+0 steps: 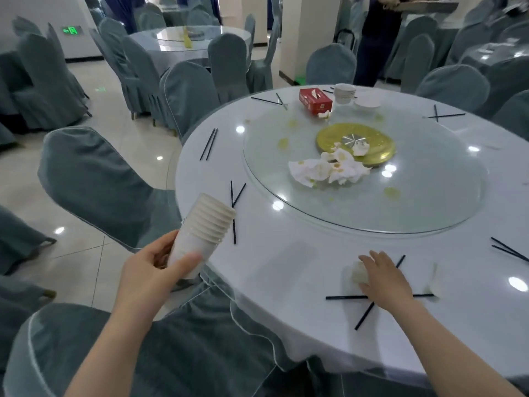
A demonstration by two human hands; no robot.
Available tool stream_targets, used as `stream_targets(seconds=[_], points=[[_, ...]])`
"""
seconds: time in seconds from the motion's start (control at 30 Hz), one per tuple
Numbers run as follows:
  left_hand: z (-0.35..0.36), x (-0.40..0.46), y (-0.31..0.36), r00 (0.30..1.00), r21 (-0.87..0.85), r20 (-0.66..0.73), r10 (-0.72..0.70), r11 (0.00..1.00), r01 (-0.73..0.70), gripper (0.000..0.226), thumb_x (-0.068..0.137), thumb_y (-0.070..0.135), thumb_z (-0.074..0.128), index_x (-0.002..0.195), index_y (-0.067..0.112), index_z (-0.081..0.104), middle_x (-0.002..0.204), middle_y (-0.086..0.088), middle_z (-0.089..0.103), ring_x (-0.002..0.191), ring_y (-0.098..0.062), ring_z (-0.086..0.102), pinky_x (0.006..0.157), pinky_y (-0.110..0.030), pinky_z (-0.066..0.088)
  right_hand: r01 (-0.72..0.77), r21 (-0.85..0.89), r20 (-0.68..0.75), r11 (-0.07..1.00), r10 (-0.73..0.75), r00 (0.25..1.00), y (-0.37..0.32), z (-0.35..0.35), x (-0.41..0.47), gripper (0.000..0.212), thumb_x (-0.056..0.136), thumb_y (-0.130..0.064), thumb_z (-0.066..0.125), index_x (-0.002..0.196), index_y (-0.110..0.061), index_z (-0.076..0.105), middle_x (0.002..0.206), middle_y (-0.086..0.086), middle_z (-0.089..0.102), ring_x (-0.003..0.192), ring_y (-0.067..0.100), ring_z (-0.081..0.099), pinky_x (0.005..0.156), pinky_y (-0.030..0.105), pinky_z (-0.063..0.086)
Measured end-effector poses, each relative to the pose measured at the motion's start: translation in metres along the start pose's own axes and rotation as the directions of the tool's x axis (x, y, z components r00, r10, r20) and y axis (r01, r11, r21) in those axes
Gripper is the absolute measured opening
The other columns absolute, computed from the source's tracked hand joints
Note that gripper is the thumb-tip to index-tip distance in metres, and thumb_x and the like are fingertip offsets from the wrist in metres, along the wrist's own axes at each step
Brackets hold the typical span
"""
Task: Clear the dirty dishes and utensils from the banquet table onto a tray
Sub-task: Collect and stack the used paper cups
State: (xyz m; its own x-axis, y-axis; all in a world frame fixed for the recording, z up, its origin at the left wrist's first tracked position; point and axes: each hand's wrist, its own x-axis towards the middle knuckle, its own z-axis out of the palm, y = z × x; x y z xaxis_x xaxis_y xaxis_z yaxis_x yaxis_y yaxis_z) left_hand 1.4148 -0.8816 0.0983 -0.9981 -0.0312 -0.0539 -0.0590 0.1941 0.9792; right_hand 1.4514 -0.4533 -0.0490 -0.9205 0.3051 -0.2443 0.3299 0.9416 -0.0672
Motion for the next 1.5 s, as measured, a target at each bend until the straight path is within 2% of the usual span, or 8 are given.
stream_targets(seconds=[0.13, 0.33, 0.6, 0.8, 0.97, 1.1, 1.33, 1.5], points=[[0.0, 0.019, -0.001, 1.0, -0.019, 0.014, -0.007, 1.0, 0.008, 0.041, 0.075, 0.015, 0.078, 0.108, 0.037, 0.066, 0.093, 0.018, 0.074, 0.082, 0.002, 0.069, 0.054, -0.008, 0.049, 0.018, -0.011, 0.105, 1.0, -0.017, 0.994, -0.005, -0.002, 0.022, 0.062, 0.086, -0.024, 0.059, 0.142, -0.024, 0.032, 0.139, -0.002, 0.043, 0.128, 0.021, 0.036, 0.09, 0.032, 0.045], [-0.04, 0.022, -0.007, 1.0, -0.041, 0.019, 0.008, 0.999, -0.007, 0.043, 0.072, 0.02, 0.08, 0.109, 0.038, 0.066, 0.099, 0.017, 0.073, 0.089, 0.001, 0.068, 0.071, -0.018, 0.051, 0.05, 0.321, -0.087, 0.946, -0.023, 0.996, -0.076, -0.018, 0.006, 0.061, 0.076, -0.038, 0.073, 0.124, -0.023, 0.039, 0.097, -0.006, 0.05, 0.084, 0.017, 0.051, 0.065, 0.031, 0.044], [-0.152, -0.009, -0.014, 0.991, -0.007, 0.04, 0.131, 0.991, -0.131, 0.045, 0.073, 0.02, 0.08, 0.111, 0.039, 0.066, 0.096, 0.024, 0.072, 0.087, 0.007, 0.065, 0.062, -0.009, 0.049, 0.347, 0.466, -0.397, 0.814, -0.158, 0.904, -0.216, -0.074, -0.087, 0.064, 0.075, -0.037, 0.076, 0.132, -0.032, 0.047, 0.119, -0.013, 0.039, 0.105, 0.004, 0.041, 0.088, 0.022, 0.033], [-0.242, -0.028, -0.017, 0.972, 0.051, 0.04, 0.231, 0.971, -0.233, 0.044, 0.07, 0.025, 0.082, 0.092, 0.058, 0.062, 0.091, 0.034, 0.067, 0.085, 0.01, 0.064, 0.056, -0.009, 0.049, 0.487, 0.653, -0.506, 0.58, -0.144, 0.85, -0.339, -0.121, -0.158, 0.056, 0.068, -0.033, 0.082, 0.109, -0.032, 0.045, 0.105, -0.022, 0.05, 0.088, -0.019, 0.05, 0.065, 0.003, 0.04], [-0.294, -0.035, -0.021, 0.967, 0.081, 0.048, 0.25, 0.964, -0.253, 0.045, 0.066, 0.032, 0.083, 0.1, 0.054, 0.063, 0.096, 0.03, 0.068, 0.087, 0.007, 0.064, 0.058, -0.01, 0.05, 0.557, 0.675, -0.493, 0.485, -0.265, 0.828, -0.416, -0.152, -0.19, 0.041, 0.071, -0.034, 0.08, 0.101, -0.043, 0.054, 0.101, -0.022, 0.057, 0.088, -0.001, 0.059, 0.066, 0.016, 0.046], [-0.322, -0.03, -0.03, 0.967, 0.111, 0.052, 0.25, 0.961, -0.254, 0.046, 0.056, 0.049, 0.078, 0.098, 0.057, 0.061, 0.097, 0.032, 0.067, 0.089, 0.008, 0.063, 0.06, -0.01, 0.05, 0.597, 0.687, -0.484, 0.415, -0.352, 0.801, -0.466, -0.162, -0.194, 0.037, 0.073, -0.031, 0.078, 0.103, -0.042, 0.058, 0.105, -0.019, 0.06, 0.084, -0.006, 0.06, 0.062, 0.009, 0.046], [-0.364, 0.01, -0.051, 0.962, 0.302, 0.11, 0.251, 0.913, -0.273, 0.055, 0.061, 0.042, 0.081, 0.099, 0.069, 0.052, 0.101, 0.044, 0.058, 0.095, 0.013, 0.056, 0.077, -0.019, 0.049, 0.581, 0.688, -0.336, 0.435, -0.518, 0.786, -0.552, -0.153, -0.16, 0.037, 0.06, -0.059, 0.066, 0.096, -0.048, 0.06, 0.095, -0.029, 0.062, 0.081, -0.002, 0.061, 0.064, 0.014, 0.049], [-0.398, 0.077, -0.06, 0.967, 0.35, 0.1, 0.236, 0.901, -0.256, 0.056, 0.056, 0.049, 0.076, 0.107, 0.061, 0.058, 0.103, 0.037, 0.063, 0.097, 0.01, 0.058, 0.085, -0.028, 0.052, 0.569, 0.735, -0.298, 0.368, -0.579, 0.759, -0.625, -0.146, -0.099, 0.022, 0.095, -0.037, 0.054, 0.116, -0.033, 0.058, 0.109, -0.021, 0.065, 0.104, 0.012, 0.06, 0.086, 0.022, 0.047]])
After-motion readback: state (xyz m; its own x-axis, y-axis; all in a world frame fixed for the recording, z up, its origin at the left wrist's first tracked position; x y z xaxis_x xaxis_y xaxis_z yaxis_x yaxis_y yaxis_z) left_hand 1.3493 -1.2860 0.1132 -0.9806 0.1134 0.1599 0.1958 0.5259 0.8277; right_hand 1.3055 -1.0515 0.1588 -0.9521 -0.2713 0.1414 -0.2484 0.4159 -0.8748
